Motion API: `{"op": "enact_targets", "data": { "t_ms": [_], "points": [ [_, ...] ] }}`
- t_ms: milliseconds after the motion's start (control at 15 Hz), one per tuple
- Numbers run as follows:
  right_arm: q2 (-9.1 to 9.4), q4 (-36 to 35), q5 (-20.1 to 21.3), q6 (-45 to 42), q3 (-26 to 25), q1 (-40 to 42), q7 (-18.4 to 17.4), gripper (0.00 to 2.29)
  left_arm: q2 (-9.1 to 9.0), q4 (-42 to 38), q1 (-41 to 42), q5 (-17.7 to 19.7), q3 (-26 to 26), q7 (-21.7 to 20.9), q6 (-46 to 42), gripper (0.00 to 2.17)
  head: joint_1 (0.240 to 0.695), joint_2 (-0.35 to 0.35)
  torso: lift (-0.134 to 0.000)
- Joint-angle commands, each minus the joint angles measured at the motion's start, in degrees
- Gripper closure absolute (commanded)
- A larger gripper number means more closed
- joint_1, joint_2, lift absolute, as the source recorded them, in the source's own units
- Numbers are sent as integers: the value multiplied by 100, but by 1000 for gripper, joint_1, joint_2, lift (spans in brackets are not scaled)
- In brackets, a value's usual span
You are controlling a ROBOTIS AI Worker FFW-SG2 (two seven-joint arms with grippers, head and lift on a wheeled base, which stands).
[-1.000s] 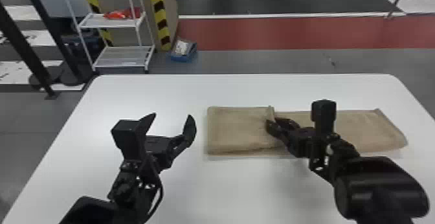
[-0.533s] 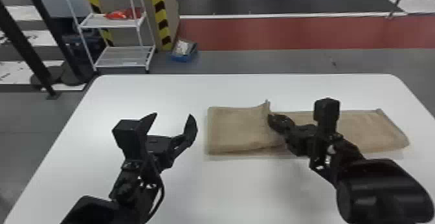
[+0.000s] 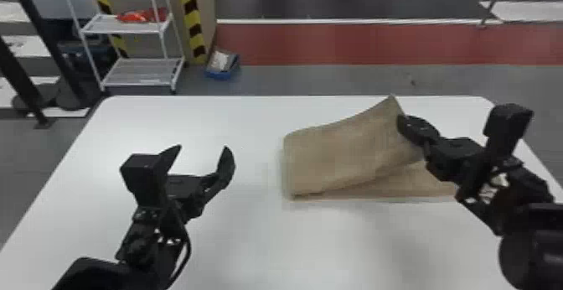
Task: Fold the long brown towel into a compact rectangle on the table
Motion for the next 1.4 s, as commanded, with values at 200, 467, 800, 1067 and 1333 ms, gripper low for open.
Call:
{"op": "enact_targets", "data": {
  "t_ms": [200, 467, 800, 1067, 1333],
  "points": [
    [-272, 1373, 376, -66, 9, -480, 43, 1477, 0, -7, -3, -17, -109, 8, 18, 36, 695, -87, -125],
    [-272, 538, 77, 391, -466, -225, 166, 1477, -9, -25, -11, -114, -109, 26, 18, 36, 695, -105, -125],
    [-395, 310, 7, 918, -1090, -93, 316, 1477, 0, -174, 112, -228, -100, 44, 106, 39, 695, -167, -125],
    [-369, 907, 271, 479, -835, -234, 324, 1477, 0, -174, 103, -246, -109, 35, 123, 39, 695, -180, -125],
    [-387, 160, 95, 971, -1239, -75, 518, 1477, 0, -165, 103, -299, -91, 44, 229, 39, 695, -178, -125]
  ]
}}
